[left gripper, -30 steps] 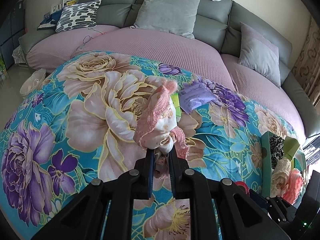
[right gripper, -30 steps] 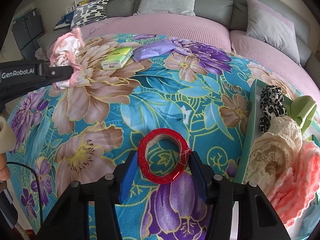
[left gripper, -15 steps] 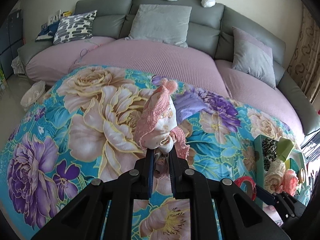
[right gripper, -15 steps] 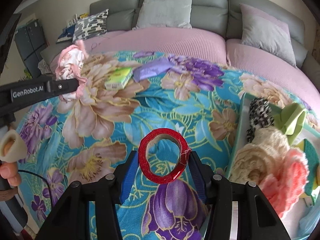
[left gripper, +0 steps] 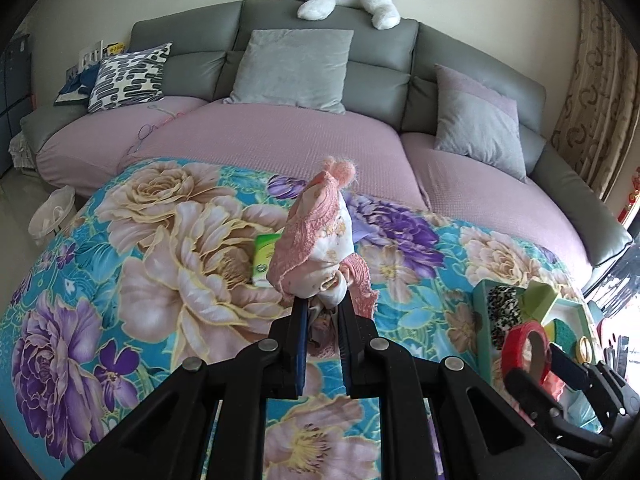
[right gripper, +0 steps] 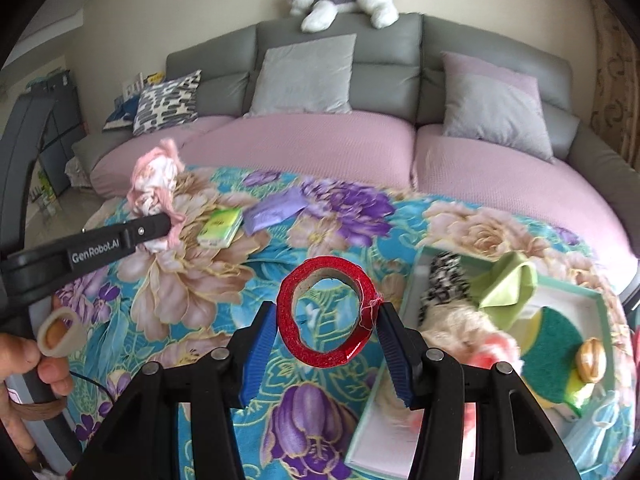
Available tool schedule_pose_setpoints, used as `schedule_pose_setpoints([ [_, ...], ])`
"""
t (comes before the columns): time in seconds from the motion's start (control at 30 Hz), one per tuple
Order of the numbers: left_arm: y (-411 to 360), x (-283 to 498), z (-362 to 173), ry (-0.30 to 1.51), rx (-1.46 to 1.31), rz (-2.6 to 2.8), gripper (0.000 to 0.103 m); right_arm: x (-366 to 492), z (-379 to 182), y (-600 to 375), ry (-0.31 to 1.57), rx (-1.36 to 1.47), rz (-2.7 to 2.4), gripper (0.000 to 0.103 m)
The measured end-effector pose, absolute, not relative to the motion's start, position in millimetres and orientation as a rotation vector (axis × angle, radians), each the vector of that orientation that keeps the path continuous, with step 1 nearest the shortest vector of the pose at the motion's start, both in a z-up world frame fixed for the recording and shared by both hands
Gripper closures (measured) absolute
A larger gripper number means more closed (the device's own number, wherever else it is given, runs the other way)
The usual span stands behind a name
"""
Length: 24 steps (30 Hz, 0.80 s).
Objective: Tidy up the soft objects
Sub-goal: 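Carry the pink hat over the tray with the left tool while the right tool carries the red ring there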
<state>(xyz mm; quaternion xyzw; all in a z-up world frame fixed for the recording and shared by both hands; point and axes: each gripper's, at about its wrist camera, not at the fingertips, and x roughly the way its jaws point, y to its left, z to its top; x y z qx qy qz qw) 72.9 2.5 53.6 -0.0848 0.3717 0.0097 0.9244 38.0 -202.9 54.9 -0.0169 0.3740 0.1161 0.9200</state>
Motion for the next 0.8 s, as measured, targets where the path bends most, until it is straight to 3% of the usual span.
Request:
schedule_pose_setpoints([
  [0.8,-99.9,74.7,68.2,0.728,-0.041,-0.181,0.089,9.6,79.1,-351.6,0.71,0.128,-0.131,0.049],
])
